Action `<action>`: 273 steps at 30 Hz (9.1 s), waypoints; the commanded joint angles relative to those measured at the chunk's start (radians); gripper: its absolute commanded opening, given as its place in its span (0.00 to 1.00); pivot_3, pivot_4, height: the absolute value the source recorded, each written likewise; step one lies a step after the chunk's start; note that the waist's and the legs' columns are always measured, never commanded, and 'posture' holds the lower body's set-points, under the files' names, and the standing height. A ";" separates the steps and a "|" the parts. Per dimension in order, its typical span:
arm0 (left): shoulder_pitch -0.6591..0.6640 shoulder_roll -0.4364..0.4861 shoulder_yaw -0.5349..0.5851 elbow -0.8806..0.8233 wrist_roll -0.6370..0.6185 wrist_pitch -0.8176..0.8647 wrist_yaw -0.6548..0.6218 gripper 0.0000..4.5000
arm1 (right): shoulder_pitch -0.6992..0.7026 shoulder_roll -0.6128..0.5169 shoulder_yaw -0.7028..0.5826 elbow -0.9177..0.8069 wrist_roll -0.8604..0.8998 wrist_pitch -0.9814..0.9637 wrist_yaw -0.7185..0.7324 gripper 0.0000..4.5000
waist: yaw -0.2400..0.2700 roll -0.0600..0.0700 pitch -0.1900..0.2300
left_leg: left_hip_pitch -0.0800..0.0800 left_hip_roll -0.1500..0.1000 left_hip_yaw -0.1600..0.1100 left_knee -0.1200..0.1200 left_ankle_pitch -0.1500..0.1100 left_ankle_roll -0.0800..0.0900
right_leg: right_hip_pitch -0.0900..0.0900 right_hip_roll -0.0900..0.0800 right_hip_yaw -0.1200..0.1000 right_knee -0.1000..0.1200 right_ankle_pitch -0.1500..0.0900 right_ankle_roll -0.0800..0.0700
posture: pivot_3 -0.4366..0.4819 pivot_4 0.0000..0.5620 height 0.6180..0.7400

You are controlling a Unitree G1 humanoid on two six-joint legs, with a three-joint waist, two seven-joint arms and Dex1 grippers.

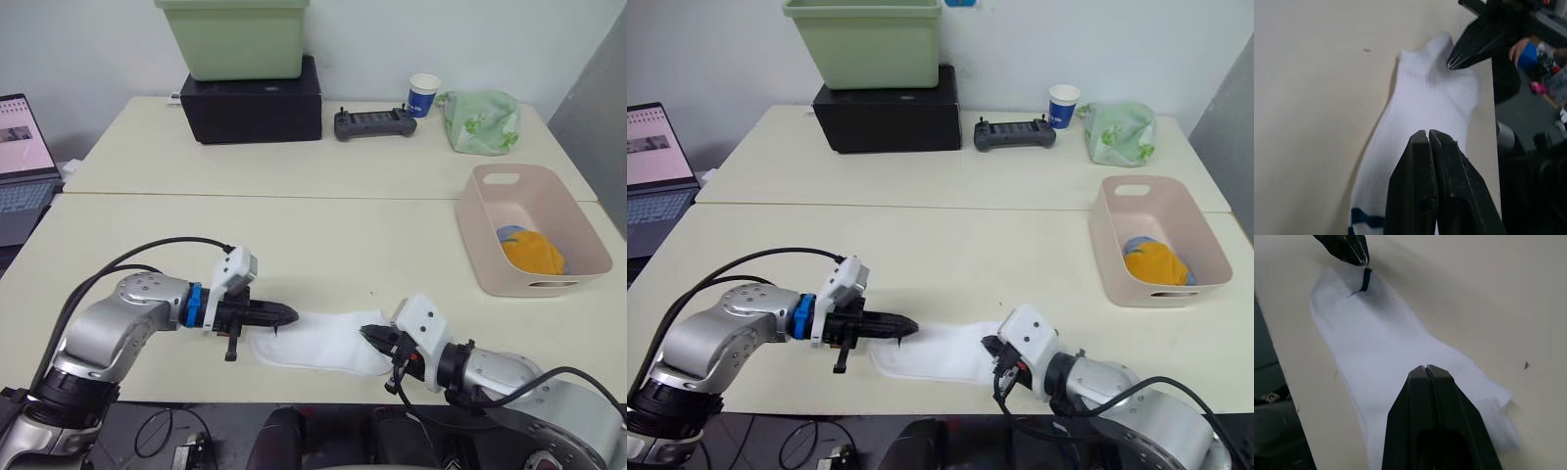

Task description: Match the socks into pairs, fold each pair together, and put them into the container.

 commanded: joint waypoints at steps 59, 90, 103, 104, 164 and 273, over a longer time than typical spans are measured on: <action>0.018 -0.107 -0.124 0.272 0.300 -0.489 -0.140 0.00 | 0.401 0.289 -0.322 -0.095 -0.095 0.008 0.015 0.77 | -0.004 0.001 -0.007 | 0.001 0.001 -0.001 0.000 0.000 0.000 | 0.001 0.001 -0.001 0.001 0.000 0.000 | 0.48 0.27 0.84; -0.084 -0.185 -0.072 0.074 0.156 -0.225 -0.030 0.00 | 0.346 0.243 -0.381 -0.092 -0.069 0.031 0.089 0.00 | 0.001 0.000 -0.011 | 0.002 0.000 -0.001 0.000 0.000 0.001 | 0.003 0.000 -0.001 0.000 0.000 0.000 | 0.48 0.27 0.84; -0.172 -0.315 -0.239 0.325 0.389 -0.420 0.036 0.00 | 0.141 0.229 -0.557 -0.162 0.371 0.297 0.007 0.00 | 0.001 0.000 -0.011 | 0.003 0.000 -0.001 0.001 0.000 0.001 | 0.004 0.002 -0.001 0.001 0.000 0.000 | 0.48 0.27 0.84; -0.169 -0.304 -0.228 0.299 0.374 -0.407 0.023 0.00 | 0.105 0.242 -0.534 -0.147 0.400 0.319 -0.011 0.00 | 0.001 0.000 -0.011 | 0.003 0.000 -0.001 0.001 0.000 0.001 | 0.004 0.001 -0.001 0.000 0.000 0.000 | 0.48 0.27 0.84; -0.201 -0.070 -0.115 0.419 0.338 -0.628 -0.234 0.00 | -0.226 0.260 -0.075 0.273 -0.138 0.056 0.085 0.00 | -0.003 0.000 -0.009 | 0.000 0.001 -0.002 0.000 0.000 0.001 | -0.001 0.001 -0.001 0.001 0.000 0.000 | 0.48 0.27 0.84; -0.665 -0.509 -0.092 0.253 0.069 0.030 0.021 0.99 | 0.407 -0.683 -1.225 0.099 0.048 0.000 0.017 0.00 | 0.000 -0.004 -0.002 | -0.002 0.000 0.003 0.001 0.000 0.000 | 0.001 0.008 0.002 -0.003 0.000 0.001 | 0.48 0.27 0.84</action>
